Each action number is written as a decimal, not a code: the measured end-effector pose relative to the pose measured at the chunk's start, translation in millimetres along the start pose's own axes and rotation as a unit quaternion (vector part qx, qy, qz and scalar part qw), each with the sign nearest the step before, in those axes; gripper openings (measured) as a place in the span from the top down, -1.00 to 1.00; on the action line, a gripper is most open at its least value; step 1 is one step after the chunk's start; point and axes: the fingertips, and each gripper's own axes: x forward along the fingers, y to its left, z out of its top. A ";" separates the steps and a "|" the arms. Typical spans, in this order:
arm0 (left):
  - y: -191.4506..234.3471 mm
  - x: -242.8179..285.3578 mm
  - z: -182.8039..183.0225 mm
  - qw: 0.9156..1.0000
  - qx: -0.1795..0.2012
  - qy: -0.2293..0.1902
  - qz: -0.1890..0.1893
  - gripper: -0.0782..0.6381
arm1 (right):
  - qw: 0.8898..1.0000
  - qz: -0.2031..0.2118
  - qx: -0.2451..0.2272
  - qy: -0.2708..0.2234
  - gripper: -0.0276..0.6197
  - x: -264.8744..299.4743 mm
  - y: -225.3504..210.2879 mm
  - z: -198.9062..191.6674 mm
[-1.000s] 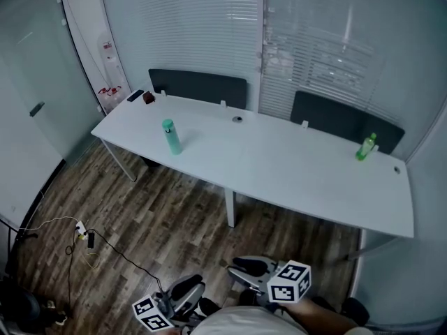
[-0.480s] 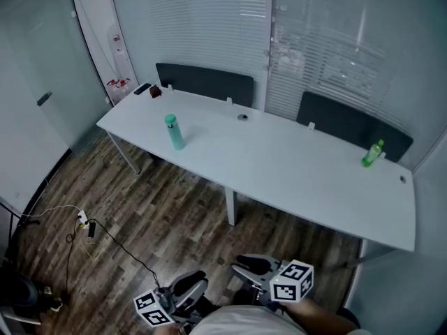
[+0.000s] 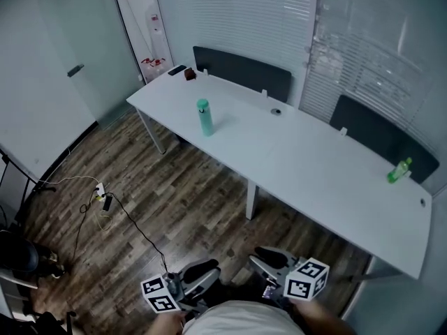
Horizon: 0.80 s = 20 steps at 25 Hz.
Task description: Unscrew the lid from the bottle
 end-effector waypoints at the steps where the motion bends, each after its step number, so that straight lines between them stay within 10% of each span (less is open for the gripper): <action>1: 2.8 -1.1 2.5 1.000 0.001 0.000 0.001 0.49 | 1.000 0.000 0.000 0.001 0.53 3.2 -0.8 1.0; 20: 107.9 0.2 107.9 1.000 -0.003 0.017 -0.024 0.49 | 1.000 -0.027 -0.007 -0.006 0.52 131.2 -27.8 63.1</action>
